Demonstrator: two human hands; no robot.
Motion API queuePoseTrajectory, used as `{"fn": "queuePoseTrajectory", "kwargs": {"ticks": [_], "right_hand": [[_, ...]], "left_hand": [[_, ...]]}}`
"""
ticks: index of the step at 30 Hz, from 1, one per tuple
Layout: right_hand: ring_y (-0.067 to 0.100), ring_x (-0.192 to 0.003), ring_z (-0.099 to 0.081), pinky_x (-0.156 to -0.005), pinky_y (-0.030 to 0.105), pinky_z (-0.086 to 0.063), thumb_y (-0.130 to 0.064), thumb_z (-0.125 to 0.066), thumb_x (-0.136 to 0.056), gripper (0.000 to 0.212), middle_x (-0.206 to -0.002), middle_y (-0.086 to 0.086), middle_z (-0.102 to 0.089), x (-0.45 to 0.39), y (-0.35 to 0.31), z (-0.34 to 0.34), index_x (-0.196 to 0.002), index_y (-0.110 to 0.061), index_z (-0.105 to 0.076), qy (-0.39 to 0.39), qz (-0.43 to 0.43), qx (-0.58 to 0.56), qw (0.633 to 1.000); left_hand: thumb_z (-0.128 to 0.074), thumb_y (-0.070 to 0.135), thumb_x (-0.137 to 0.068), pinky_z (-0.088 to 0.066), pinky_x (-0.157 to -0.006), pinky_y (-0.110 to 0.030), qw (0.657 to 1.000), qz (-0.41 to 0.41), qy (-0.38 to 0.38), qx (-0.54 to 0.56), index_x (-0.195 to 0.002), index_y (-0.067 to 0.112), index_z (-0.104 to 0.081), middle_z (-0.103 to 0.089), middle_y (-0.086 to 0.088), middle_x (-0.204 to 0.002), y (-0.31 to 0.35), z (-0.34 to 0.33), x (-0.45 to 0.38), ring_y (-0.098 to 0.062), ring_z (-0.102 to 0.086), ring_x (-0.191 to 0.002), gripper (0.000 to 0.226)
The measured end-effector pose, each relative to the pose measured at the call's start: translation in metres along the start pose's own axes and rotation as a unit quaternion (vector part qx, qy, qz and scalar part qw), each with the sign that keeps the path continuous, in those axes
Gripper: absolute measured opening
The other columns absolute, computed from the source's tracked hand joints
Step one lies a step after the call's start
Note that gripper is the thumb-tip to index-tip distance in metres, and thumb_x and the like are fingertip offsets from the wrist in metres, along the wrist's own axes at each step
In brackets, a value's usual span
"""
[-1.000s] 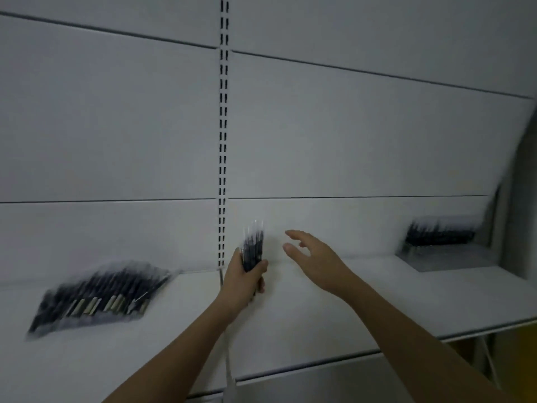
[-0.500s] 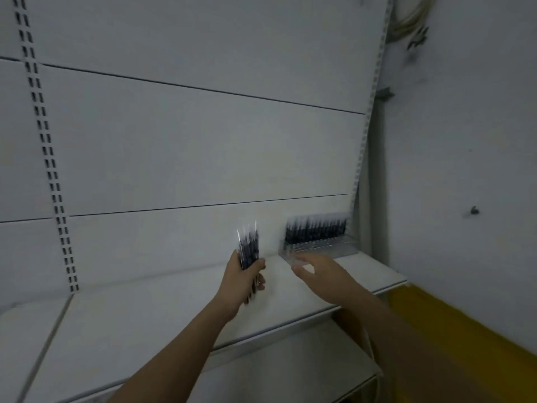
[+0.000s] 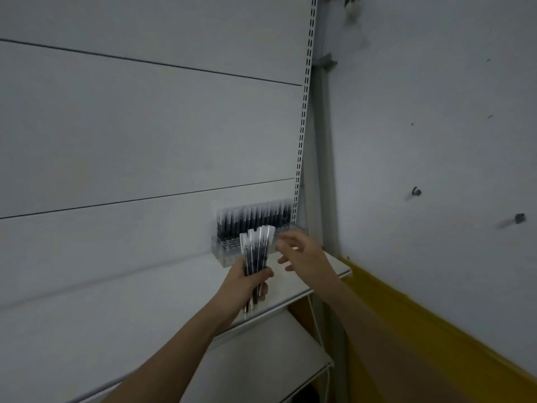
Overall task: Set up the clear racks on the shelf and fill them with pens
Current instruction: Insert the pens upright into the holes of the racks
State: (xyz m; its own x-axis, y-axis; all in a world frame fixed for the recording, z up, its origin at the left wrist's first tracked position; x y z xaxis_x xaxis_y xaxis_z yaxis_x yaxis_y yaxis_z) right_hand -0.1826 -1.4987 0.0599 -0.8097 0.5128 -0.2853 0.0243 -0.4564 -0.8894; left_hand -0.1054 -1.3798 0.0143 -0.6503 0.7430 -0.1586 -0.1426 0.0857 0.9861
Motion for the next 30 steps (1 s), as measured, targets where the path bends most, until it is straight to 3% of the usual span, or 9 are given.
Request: {"fn": "queuePoseTrajectory", "kwargs": {"ticks": [4, 9, 15, 25, 30], "right_hand": [[0.008, -0.074, -0.069, -0.069, 0.024, -0.059, -0.025, -0.062, -0.097, 0.018, -0.101, -0.002, -0.069, -0.037, 0.028, 0.006, -0.114, -0.018, -0.062, 0.014, -0.019, -0.047, 0.999], [0.013, -0.074, -0.071, -0.072, 0.028, -0.060, -0.016, -0.065, -0.095, 0.010, -0.096, 0.003, -0.072, -0.094, 0.078, 0.017, -0.104, -0.012, -0.067, 0.005, -0.078, -0.086, 0.993], [0.019, -0.077, -0.072, -0.072, 0.031, -0.061, -0.015, -0.065, -0.095, 0.010, -0.098, 0.007, -0.071, -0.151, 0.116, 0.031, -0.104, -0.013, -0.065, -0.006, -0.116, -0.097, 0.988], [0.017, -0.080, -0.070, -0.068, 0.024, -0.057, -0.005, -0.068, -0.090, 0.016, -0.092, 0.008, -0.073, -0.211, 0.149, 0.042, -0.104, 0.001, -0.064, -0.082, -0.126, -0.212, 0.966], [0.022, -0.080, -0.068, -0.072, 0.032, -0.061, -0.001, -0.066, -0.090, 0.019, -0.099, 0.016, -0.069, -0.244, 0.157, 0.053, -0.108, -0.001, -0.061, -0.081, -0.125, -0.278, 0.949]], "left_hand": [[-0.063, 0.007, -0.092, -0.046, -0.059, -0.038, 1.000, 0.009, -0.026, 0.000, -0.110, 0.001, -0.055, -0.060, -0.019, -0.083, -0.019, -0.014, -0.040, -0.028, -0.055, -0.063, 0.020], [-0.060, 0.006, -0.095, -0.051, -0.060, -0.031, 0.999, 0.029, -0.034, 0.008, -0.123, 0.010, -0.052, -0.067, -0.009, -0.089, -0.049, -0.022, -0.101, -0.021, -0.062, -0.063, 0.029], [-0.059, 0.004, -0.095, -0.050, -0.056, -0.030, 0.998, 0.061, -0.029, 0.008, -0.116, -0.001, -0.051, -0.063, -0.012, -0.088, -0.072, -0.029, -0.155, -0.019, -0.059, -0.058, 0.022], [-0.060, 0.004, -0.095, -0.052, -0.057, -0.032, 0.995, 0.083, -0.006, 0.052, -0.119, 0.007, -0.053, -0.068, -0.010, -0.088, -0.093, -0.040, -0.204, -0.024, -0.064, -0.063, 0.025], [-0.057, 0.001, -0.096, -0.043, -0.039, -0.022, 0.993, 0.096, 0.039, 0.061, -0.109, -0.007, -0.052, -0.066, -0.006, -0.067, -0.095, -0.047, -0.216, -0.016, -0.060, -0.047, 0.016]]}}
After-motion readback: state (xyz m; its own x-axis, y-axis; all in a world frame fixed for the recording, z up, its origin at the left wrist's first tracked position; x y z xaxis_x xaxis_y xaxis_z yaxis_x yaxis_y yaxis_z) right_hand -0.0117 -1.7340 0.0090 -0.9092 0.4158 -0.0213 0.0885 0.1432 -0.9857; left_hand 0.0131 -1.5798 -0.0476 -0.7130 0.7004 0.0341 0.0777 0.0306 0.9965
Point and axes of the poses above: each hand's wrist, its own x-axis away from the middle knuckle, its own z-axis out of the back of the hand, y = z × x, the point moved 8 cm from there along -x, towards the middle knuckle
